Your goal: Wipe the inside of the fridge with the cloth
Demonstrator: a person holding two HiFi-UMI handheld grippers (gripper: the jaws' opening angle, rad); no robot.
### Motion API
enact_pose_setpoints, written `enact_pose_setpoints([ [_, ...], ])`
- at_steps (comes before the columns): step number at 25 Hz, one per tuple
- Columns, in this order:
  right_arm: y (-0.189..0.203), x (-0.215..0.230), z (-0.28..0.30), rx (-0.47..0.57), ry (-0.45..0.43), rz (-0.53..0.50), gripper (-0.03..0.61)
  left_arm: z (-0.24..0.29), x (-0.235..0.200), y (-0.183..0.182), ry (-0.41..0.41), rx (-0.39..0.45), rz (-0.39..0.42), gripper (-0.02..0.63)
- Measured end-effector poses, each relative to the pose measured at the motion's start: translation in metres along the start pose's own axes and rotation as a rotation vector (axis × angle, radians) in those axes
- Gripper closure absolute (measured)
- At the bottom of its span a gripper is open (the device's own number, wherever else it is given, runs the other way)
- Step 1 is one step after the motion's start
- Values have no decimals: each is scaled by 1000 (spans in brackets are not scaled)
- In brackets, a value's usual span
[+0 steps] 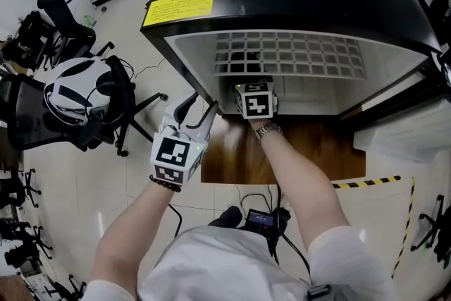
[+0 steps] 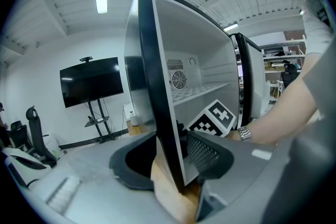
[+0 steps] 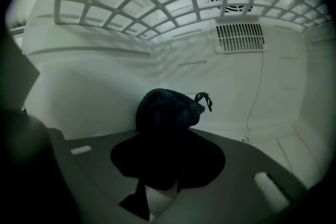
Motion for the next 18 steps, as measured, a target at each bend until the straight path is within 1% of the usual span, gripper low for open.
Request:
enact_pose_setpoints([
  [10,4,53,-10,13,104,-16,459,0,0,0,-9,-4,1,436],
  [13,8,71,-14,2,130,-15,459,0,0,-2,-15,-1,-7,436],
  [16,12,95,-18,-15,175,-12,459,1,0,0,-15,-5,-5,436],
  [18,11,108,-23,-10,197,-17,459,1,0,0,-19,-7,-7,436],
])
Point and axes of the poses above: the fingertips, and each gripper's own axes: z forward along the fingers, x to its right, y out of its underside, the point moved 6 cm from there along -z, backward along the fingers, and after that the axes turned 13 degrees about y, right-handed, at the moved point
